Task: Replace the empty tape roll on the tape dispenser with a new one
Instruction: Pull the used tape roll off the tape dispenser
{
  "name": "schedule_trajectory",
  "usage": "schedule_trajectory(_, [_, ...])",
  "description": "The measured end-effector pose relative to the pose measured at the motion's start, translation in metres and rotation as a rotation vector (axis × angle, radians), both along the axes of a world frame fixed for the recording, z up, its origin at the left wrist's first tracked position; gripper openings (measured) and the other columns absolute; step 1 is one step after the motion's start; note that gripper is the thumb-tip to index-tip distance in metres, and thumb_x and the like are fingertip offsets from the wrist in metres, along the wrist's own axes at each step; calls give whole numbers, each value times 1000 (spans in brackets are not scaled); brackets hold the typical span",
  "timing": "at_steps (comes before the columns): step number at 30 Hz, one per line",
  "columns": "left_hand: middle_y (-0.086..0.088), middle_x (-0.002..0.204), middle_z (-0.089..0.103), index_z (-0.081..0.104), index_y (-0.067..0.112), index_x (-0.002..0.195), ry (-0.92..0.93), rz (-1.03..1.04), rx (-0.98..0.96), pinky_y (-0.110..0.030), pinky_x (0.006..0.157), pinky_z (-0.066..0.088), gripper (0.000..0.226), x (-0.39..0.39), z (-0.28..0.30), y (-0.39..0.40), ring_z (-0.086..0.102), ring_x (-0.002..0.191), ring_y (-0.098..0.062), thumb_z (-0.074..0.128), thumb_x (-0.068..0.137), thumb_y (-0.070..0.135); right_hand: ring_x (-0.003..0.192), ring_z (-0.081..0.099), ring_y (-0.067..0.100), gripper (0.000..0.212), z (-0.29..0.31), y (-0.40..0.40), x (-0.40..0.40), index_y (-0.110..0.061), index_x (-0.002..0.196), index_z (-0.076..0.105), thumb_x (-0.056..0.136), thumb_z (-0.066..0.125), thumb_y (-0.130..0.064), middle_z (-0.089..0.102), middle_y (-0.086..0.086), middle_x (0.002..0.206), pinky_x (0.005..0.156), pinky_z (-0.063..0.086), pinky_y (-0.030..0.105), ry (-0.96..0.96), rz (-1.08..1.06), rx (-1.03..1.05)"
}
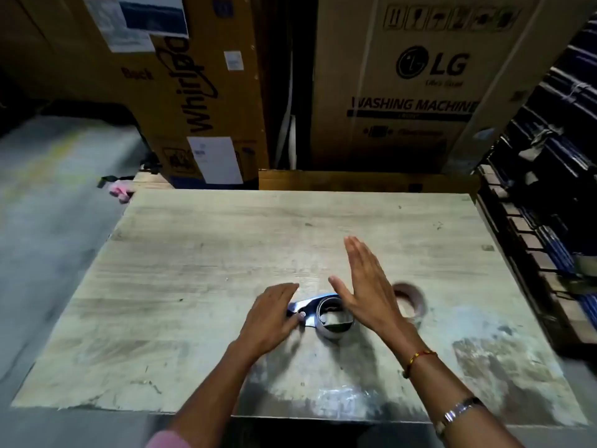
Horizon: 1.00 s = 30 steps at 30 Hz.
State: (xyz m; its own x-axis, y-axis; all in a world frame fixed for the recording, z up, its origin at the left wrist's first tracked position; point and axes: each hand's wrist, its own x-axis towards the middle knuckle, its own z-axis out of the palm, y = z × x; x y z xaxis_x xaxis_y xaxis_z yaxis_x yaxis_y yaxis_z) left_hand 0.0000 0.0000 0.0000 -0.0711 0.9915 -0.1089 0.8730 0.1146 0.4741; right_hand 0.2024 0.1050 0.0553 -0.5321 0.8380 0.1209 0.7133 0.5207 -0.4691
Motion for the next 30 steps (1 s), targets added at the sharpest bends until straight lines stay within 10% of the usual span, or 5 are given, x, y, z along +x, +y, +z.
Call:
schedule_trajectory(15, [-5,113,63,59,15,122,-234,218,15,-38,82,49,37,29,-23,-1,60,100,-25,67,87,22,144,34,31,89,-76,-32,29,-32,155,22,85,74,-44,-8,-4,169,107,47,39,-171,150,-378])
schedule_trajectory(22, [5,108,67,58,28,119,-492,352,52,-31,82,53,48,13,6,-1,65,95,-16,74,74,30,121,47,23,65,-62,-30,15,-31,135,55,77,77,-50,53,-2,132,100,43,33,39,20,-476])
schedule_trajectory(26, [3,103,65,53,37,124,-760,487,78,-24,77,56,51,-5,20,-2,65,90,-6,80,81,33,105,60,15,62,-48,-41,0,-37,116,62,66,69,-73,65,-3,112,91,53,38,327,-145,-785])
schedule_trajectory(30, [-19,116,67,67,18,118,-1134,609,33,-31,75,61,29,-16,26,-5,69,94,-19,71,91,28,94,68,18,48,-41,-53,-24,-24,116,67,81,73,-57,70,14,116,78,60,41,584,-212,-1152])
